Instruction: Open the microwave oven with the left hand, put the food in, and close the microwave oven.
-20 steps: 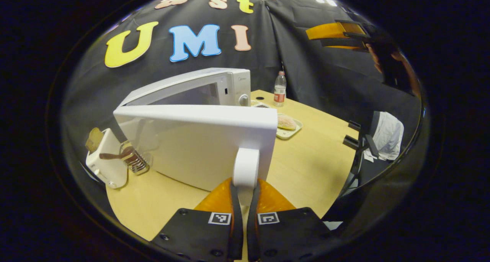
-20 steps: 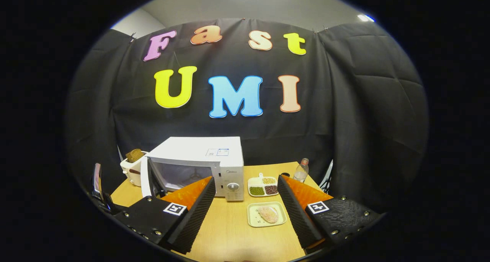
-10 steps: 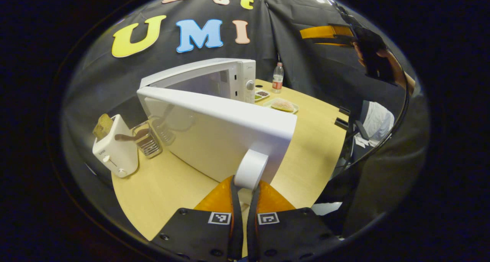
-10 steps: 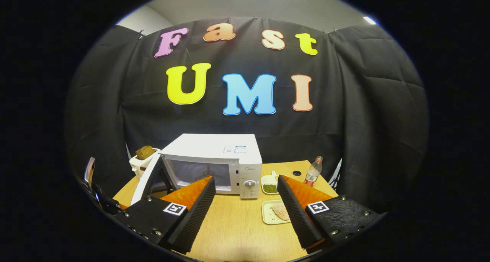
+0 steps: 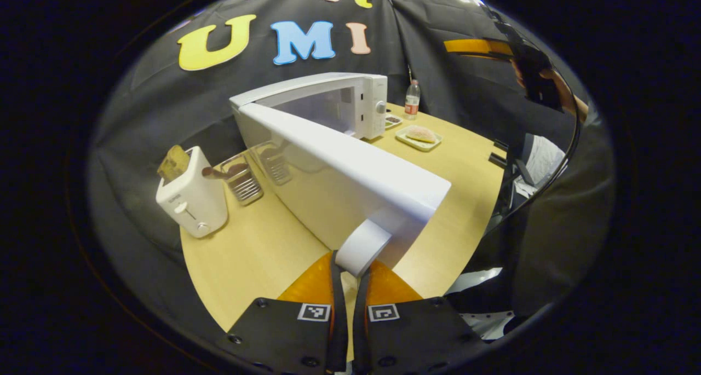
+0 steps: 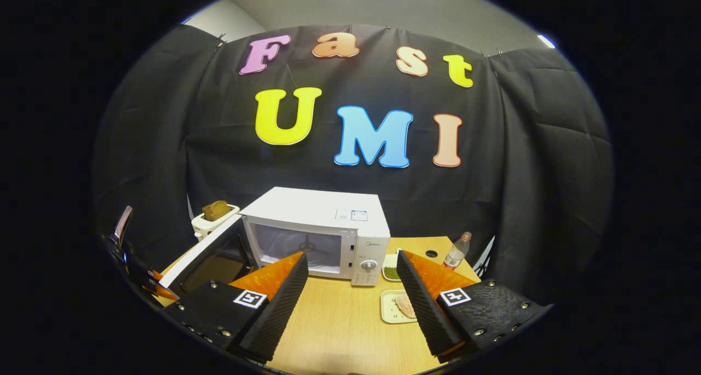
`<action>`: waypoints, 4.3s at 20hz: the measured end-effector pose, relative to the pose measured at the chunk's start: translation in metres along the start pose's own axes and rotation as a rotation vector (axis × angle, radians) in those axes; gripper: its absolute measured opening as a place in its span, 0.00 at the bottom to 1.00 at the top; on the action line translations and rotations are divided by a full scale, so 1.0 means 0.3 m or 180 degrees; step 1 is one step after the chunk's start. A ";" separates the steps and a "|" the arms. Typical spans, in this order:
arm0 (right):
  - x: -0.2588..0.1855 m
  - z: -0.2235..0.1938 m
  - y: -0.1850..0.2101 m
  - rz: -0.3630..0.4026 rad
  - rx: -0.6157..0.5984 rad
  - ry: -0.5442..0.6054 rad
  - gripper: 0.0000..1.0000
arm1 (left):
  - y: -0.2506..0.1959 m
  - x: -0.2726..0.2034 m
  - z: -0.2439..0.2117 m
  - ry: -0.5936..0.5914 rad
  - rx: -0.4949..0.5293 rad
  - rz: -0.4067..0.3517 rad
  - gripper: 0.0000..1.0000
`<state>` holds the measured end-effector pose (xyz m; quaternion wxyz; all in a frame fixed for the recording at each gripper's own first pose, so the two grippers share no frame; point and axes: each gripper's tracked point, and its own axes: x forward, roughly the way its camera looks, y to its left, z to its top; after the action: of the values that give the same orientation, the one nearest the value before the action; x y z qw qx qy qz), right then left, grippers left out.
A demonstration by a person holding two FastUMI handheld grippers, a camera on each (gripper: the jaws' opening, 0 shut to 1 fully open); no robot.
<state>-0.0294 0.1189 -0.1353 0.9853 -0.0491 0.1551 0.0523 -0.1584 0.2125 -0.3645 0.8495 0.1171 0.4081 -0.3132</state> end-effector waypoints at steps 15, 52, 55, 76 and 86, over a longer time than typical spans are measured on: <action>0.016 0.005 0.081 0.0228 -0.0159 -0.0004 0.99 | 0.130 -0.079 -0.082 -0.0166 -0.0204 0.0750 0.51; 0.667 -0.922 -0.609 0.0487 -0.0002 0.1619 0.99 | -0.230 -0.474 1.103 -0.2527 -0.1326 0.2740 0.97; 0.678 -0.980 -0.610 0.0488 0.0046 0.1744 0.97 | -0.244 -0.461 1.094 -0.2378 -0.1270 0.2760 0.93; 0.474 -0.711 -0.467 0.0436 -0.0267 0.1321 0.51 | -0.200 -0.444 1.107 -0.2504 -0.1167 0.2364 0.94; 0.390 -0.405 -0.177 0.0431 -0.1768 0.0229 0.51 | -0.133 -0.552 1.035 -0.2640 -0.1173 0.2328 0.93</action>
<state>0.0512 0.0629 -0.2824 0.9222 -0.3084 0.1726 0.1566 -0.0688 0.1127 -0.0366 0.9976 -0.0317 0.0222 0.0570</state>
